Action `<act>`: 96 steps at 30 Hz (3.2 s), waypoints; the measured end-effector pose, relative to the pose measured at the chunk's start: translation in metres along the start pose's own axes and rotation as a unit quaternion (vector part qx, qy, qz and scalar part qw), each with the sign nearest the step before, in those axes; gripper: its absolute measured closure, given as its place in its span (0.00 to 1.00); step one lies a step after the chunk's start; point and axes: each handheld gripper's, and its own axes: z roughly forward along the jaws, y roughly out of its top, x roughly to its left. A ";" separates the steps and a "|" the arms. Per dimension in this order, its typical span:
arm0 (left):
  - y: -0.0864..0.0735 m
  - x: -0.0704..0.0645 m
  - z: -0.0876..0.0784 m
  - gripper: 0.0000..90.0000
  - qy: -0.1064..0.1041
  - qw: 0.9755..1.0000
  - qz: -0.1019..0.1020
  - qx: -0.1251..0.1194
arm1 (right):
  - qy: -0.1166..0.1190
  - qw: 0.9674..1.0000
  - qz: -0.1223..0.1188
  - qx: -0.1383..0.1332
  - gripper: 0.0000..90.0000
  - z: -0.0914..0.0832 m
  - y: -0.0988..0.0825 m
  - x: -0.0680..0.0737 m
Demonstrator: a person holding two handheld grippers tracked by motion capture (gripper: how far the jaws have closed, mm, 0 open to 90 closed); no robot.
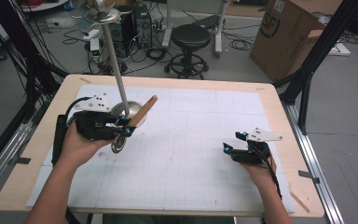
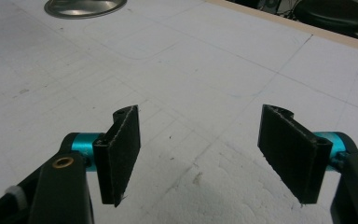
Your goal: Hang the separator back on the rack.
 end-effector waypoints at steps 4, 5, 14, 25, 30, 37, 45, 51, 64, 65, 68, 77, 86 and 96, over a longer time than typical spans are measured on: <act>0.003 0.006 -0.013 0.77 0.012 1.000 -0.005 -0.022 | 0.000 1.000 0.000 0.002 0.32 0.000 0.000 0.000; 0.005 0.008 -0.016 0.77 0.016 0.999 -0.006 -0.027 | -0.001 1.000 0.000 0.002 0.32 0.001 0.000 0.000; 0.014 0.016 -0.038 0.77 0.049 0.998 -0.007 -0.048 | 0.000 1.000 0.000 0.000 0.32 0.000 0.000 0.000; 0.030 0.027 -0.065 0.77 0.085 0.994 -0.007 -0.062 | 0.001 1.000 0.002 0.002 0.32 0.001 0.000 0.000; 0.039 0.033 -0.079 0.77 0.104 0.992 -0.007 -0.076 | 0.001 1.000 0.001 0.003 0.32 0.001 0.000 0.000; 0.047 0.043 -0.096 0.77 0.123 0.988 -0.016 -0.088 | 0.000 1.000 0.002 0.002 0.32 0.001 -0.001 0.000; 0.053 0.050 -0.112 0.77 0.151 0.984 -0.020 -0.094 | 0.002 1.000 0.002 0.003 0.32 0.001 -0.001 0.000; 0.053 0.056 -0.119 0.77 0.164 0.981 -0.029 -0.098 | 0.001 1.000 0.005 0.002 0.32 0.000 -0.001 0.000; 0.057 0.065 -0.116 0.77 0.188 0.978 -0.035 -0.081 | -0.001 1.000 0.004 0.003 0.32 0.001 -0.002 -0.002; 0.057 0.066 -0.116 0.77 0.188 0.978 -0.034 -0.079 | -0.001 1.000 0.004 0.003 0.32 0.001 -0.002 -0.002; 0.057 0.068 -0.113 0.77 0.192 0.978 -0.033 -0.073 | 0.000 1.000 0.004 0.004 0.32 0.001 -0.002 -0.001; 0.057 0.074 -0.106 0.77 0.201 0.977 -0.039 -0.066 | -0.002 1.000 0.005 0.003 0.32 0.000 -0.002 -0.002; 0.054 0.086 -0.103 0.77 0.211 0.974 -0.053 -0.061 | -0.001 1.000 0.008 0.007 0.32 0.001 -0.004 -0.004; 0.052 0.095 -0.090 0.63 0.206 0.975 -0.068 -0.056 | -0.003 1.000 0.009 0.008 0.32 0.000 -0.006 -0.006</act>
